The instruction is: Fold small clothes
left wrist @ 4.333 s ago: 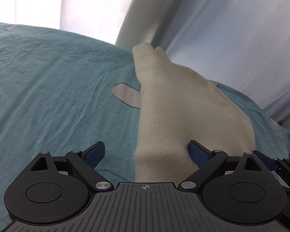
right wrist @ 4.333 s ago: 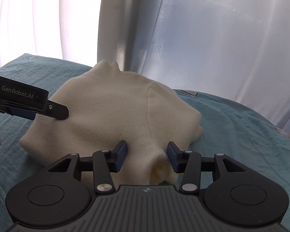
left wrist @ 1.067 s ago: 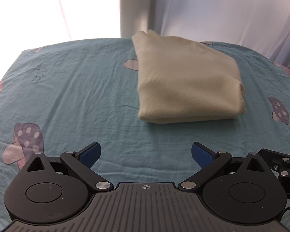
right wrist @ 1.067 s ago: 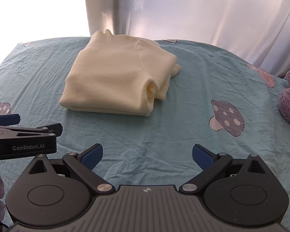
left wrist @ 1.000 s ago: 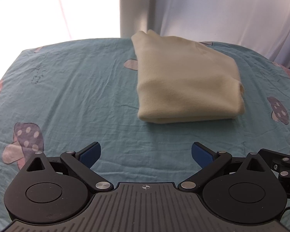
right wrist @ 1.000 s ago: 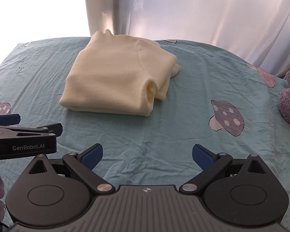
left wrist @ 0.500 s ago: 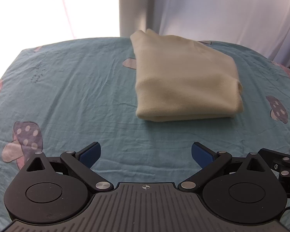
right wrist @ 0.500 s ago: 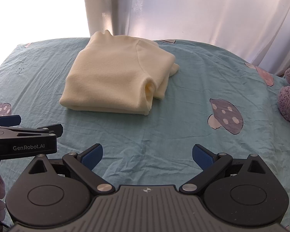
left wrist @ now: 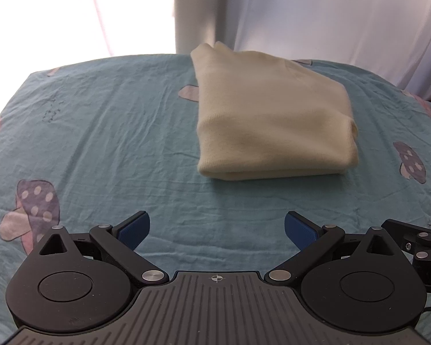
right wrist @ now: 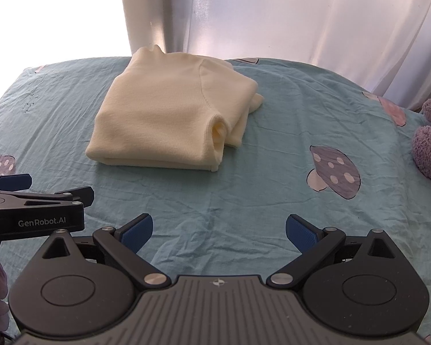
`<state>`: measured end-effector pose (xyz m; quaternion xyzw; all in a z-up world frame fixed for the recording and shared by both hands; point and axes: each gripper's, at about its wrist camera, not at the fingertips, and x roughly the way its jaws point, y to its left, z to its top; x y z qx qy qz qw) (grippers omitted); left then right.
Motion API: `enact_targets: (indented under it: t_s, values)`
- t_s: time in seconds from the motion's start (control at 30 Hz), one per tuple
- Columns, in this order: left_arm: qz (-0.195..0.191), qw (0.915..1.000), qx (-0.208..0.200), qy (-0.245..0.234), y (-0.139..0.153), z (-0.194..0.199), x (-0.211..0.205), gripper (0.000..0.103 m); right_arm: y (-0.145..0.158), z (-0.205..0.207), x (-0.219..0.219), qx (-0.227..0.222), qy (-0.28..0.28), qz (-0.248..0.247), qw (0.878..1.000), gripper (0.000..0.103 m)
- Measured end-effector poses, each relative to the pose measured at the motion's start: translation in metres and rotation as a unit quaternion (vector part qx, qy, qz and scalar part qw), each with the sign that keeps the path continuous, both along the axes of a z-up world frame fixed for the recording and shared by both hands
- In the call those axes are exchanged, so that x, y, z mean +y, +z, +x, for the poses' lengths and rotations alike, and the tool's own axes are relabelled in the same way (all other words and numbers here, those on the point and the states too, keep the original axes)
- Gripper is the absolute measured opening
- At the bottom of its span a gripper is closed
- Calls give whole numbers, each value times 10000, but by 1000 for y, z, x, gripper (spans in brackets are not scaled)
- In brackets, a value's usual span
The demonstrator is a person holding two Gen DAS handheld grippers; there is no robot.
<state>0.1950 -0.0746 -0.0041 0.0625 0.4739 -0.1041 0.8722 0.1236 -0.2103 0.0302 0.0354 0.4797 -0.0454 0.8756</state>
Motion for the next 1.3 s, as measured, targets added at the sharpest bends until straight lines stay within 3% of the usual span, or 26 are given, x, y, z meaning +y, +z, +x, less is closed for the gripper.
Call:
enact_targets:
  t_s: [1.3]
  values:
    - [33,9999,122,41,-4,0,1,103,-2,-2,3,42,-18,6,10000,99]
